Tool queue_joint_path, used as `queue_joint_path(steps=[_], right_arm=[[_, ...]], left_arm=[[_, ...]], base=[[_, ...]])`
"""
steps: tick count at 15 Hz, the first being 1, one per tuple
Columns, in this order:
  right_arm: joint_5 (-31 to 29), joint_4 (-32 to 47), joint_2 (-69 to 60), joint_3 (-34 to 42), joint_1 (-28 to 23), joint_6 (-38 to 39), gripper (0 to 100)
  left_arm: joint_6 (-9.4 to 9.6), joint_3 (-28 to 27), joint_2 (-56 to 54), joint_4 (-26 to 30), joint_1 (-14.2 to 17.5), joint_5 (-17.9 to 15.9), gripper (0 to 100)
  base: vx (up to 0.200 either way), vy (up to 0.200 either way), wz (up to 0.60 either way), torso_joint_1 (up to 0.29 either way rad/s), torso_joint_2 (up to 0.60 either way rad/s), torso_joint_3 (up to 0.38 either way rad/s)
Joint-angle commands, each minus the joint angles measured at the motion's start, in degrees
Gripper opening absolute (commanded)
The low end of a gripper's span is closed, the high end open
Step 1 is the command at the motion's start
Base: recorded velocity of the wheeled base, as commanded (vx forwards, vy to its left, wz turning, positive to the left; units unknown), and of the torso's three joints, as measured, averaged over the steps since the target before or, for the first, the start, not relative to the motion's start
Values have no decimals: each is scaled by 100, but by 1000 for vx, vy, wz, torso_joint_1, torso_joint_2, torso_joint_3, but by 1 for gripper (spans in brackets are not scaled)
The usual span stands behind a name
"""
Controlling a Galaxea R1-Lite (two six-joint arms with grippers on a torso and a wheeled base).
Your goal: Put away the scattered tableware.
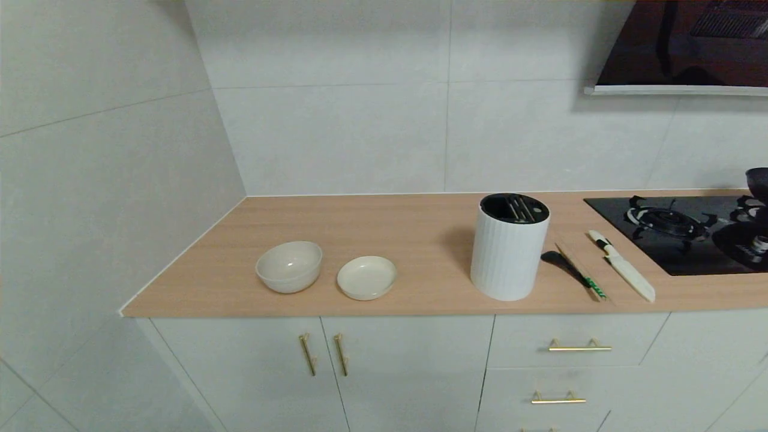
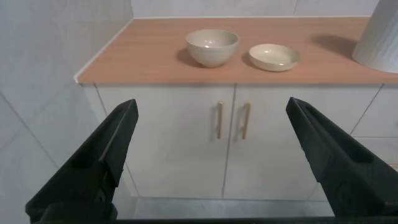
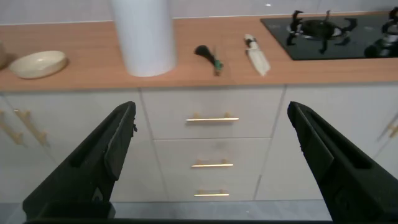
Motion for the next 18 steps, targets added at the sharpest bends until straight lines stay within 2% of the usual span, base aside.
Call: queue_joint_path(steps=[1, 14, 18], right_arm=[[0, 2, 5, 1, 0, -1, 100], [0, 2, 5, 1, 0, -1, 100], [0, 2, 5, 1, 0, -1, 100]], left_arm=[[-2, 2, 0, -1, 0, 1, 100], [-2, 2, 0, -1, 0, 1, 100], [-2, 2, 0, -1, 0, 1, 100]], base=[[0, 200, 0, -2, -2, 7], [0, 200, 0, 2, 2, 3], [0, 0, 0, 0, 0, 0]])
